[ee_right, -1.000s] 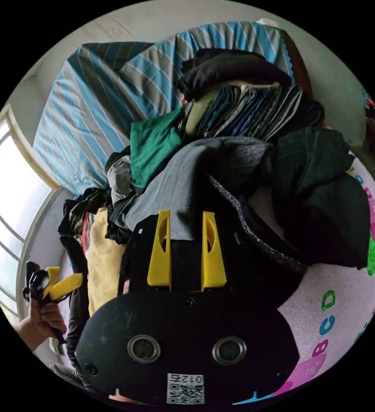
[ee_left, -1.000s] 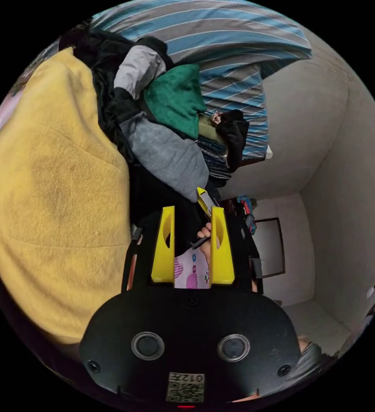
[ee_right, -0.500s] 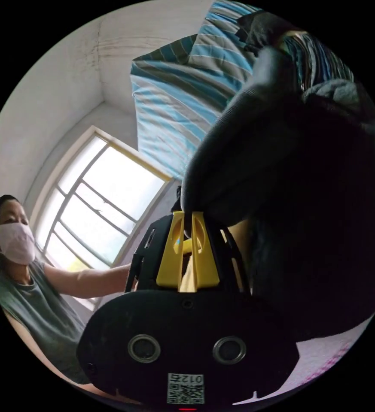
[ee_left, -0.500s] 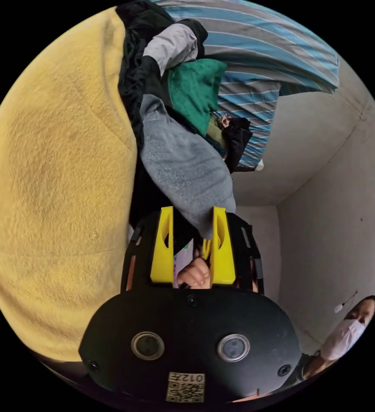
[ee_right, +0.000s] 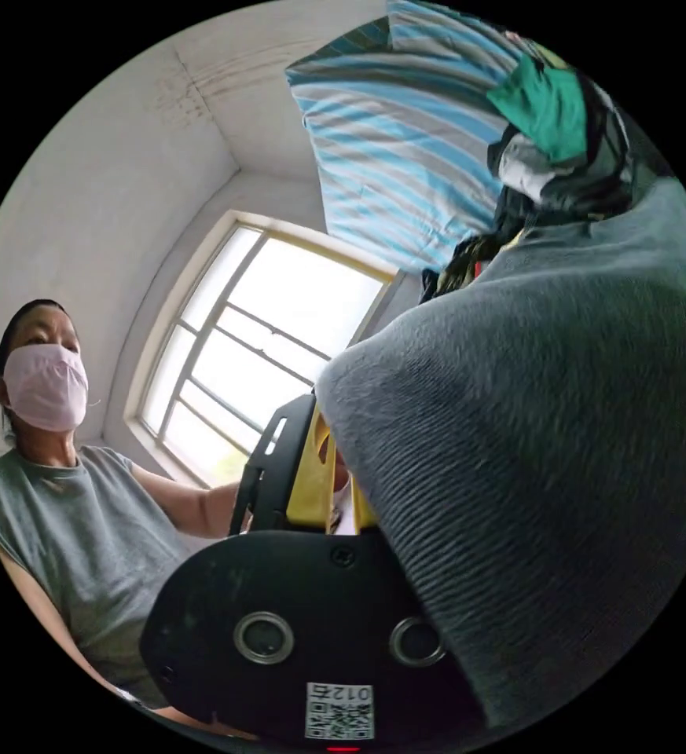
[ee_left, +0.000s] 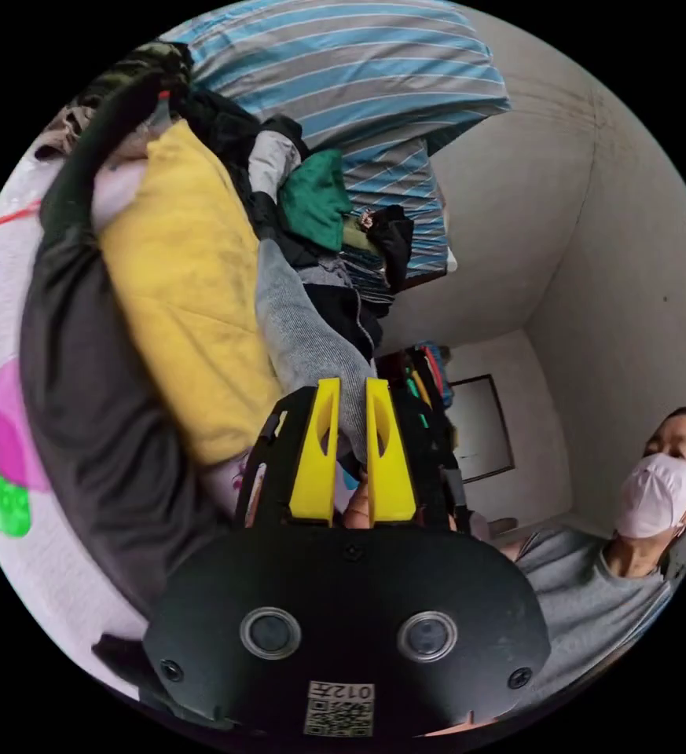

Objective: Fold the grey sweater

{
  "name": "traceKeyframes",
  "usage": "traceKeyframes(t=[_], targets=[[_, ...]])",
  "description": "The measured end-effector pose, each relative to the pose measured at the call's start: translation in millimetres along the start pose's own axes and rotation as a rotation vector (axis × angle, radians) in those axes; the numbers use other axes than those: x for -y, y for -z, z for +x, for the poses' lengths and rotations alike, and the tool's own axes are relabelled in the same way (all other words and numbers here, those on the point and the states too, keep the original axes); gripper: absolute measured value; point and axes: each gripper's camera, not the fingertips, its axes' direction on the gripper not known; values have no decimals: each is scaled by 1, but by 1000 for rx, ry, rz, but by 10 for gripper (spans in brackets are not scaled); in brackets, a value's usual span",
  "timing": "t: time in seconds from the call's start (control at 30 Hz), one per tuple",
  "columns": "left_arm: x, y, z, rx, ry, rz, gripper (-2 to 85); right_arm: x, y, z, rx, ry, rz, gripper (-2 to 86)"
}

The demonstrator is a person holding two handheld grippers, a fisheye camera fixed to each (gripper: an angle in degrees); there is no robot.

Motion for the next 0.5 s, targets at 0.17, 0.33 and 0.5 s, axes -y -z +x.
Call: traceKeyframes(t=[0.17, 0.33, 0.5], targets=[[-97, 100, 22, 212, -41, 15, 27, -70, -82, -15, 90, -131, -139, -6], [-177, 153, 14, 346, 16, 90, 17, -121, -147, -18, -73, -164, -340, -6], [-221, 155, 70, 608, -241, 155, 24, -133, -111, -21, -84, -210, -331, -1]])
